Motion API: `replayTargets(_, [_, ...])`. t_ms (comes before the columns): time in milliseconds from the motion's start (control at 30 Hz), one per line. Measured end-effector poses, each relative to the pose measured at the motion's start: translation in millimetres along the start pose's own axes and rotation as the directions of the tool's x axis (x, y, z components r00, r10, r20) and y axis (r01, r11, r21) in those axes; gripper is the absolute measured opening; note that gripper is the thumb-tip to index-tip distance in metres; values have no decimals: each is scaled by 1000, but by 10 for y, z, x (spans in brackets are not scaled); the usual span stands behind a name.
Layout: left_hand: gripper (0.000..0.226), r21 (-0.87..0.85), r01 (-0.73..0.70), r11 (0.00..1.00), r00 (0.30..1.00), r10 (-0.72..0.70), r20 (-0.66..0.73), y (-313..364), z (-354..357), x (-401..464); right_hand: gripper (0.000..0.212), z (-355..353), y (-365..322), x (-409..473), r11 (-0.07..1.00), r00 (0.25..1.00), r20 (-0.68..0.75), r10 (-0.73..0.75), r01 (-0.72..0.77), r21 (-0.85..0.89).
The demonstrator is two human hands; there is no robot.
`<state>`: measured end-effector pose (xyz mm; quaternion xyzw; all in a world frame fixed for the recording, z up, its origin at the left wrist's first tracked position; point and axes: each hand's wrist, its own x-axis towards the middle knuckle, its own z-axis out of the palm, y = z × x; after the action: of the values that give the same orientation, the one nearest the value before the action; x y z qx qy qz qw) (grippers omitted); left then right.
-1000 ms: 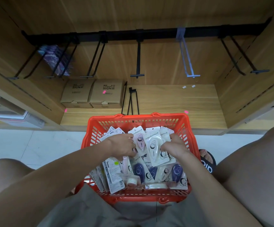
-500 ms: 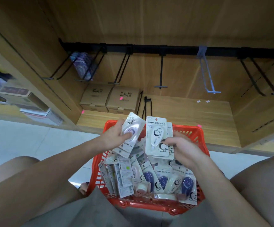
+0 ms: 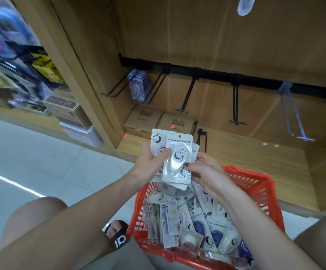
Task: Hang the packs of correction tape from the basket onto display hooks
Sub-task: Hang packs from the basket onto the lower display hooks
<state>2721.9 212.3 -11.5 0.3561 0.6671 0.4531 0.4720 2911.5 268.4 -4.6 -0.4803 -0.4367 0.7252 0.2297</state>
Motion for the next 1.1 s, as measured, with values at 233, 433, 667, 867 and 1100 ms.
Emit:
replayTargets(233, [60,12,-30,999,999,31,-44,8,-350,134,30,294,-141,176,1000,1000,16,1,-1,18])
replayTargets(433, [36,-6,-55,998,994,55,-93,180,-487,223,33,434,-262,291,987,998,61,-25,15,160])
replayTargets(667, [36,-1,-63,998,995,63,-75,161,-552,229,37,506,-286,365,995,999,31,-39,36,92])
replayTargets(867, [56,-38,-59,998,998,58,-20,90,-621,263,38,536,-227,437,998,997,58,-42,39,51])
replayTargets(1100, [81,8,75,997,982,-73,-176,105,-816,264,36,568,-122,534,989,995,-62,-74,65,-129])
